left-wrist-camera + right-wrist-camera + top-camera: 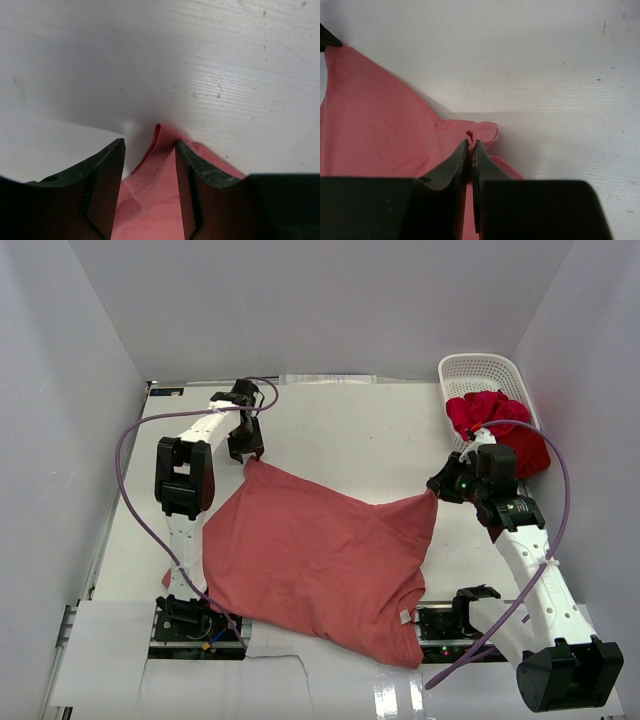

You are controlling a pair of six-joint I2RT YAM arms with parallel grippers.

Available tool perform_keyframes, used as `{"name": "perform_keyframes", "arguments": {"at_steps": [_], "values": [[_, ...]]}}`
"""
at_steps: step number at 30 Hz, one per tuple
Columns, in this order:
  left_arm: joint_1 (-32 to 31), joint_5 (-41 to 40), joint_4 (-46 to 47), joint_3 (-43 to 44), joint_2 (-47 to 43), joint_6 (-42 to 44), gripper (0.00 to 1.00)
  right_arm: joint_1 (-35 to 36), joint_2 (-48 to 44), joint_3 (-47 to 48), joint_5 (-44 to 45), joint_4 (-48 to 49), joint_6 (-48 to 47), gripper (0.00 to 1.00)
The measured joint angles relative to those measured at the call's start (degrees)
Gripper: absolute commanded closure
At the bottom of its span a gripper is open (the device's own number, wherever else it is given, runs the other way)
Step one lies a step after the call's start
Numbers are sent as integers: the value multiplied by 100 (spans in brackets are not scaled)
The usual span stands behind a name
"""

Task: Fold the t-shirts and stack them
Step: Flatten out the tshirt

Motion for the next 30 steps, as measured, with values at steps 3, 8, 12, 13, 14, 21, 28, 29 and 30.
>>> {"name": "perform_keyframes", "arguments": {"at_steps": [3,8,12,13,14,21,28,29,30], "values": [[-2,15,0,0,2,35,55,0,-2,-9,0,4,0,92],[-11,37,2,0,4,61,84,0,-4,-68,0,37,0,92],[-24,52,2,2,7,101,100,0,4,-72,-2,61,-2,92],[-28,50,2,4,7,107,100,0,42,-72,-11,96,0,92],[-33,48,0,13,7,109,100,0,120,-70,-26,170,-2,92],[129,208,-302,1381,603,52,100,0,2385,1126,-308,352,-94,92],[678,474,-181,2288,807,-203,100,0,4494,3504,-667,280,-278,92],[750,551,-111,2288,776,-251,100,0,4666,3829,-756,295,-317,92],[833,645,-7,2245,726,-313,100,0,4809,4144,-837,330,-345,92]]}}
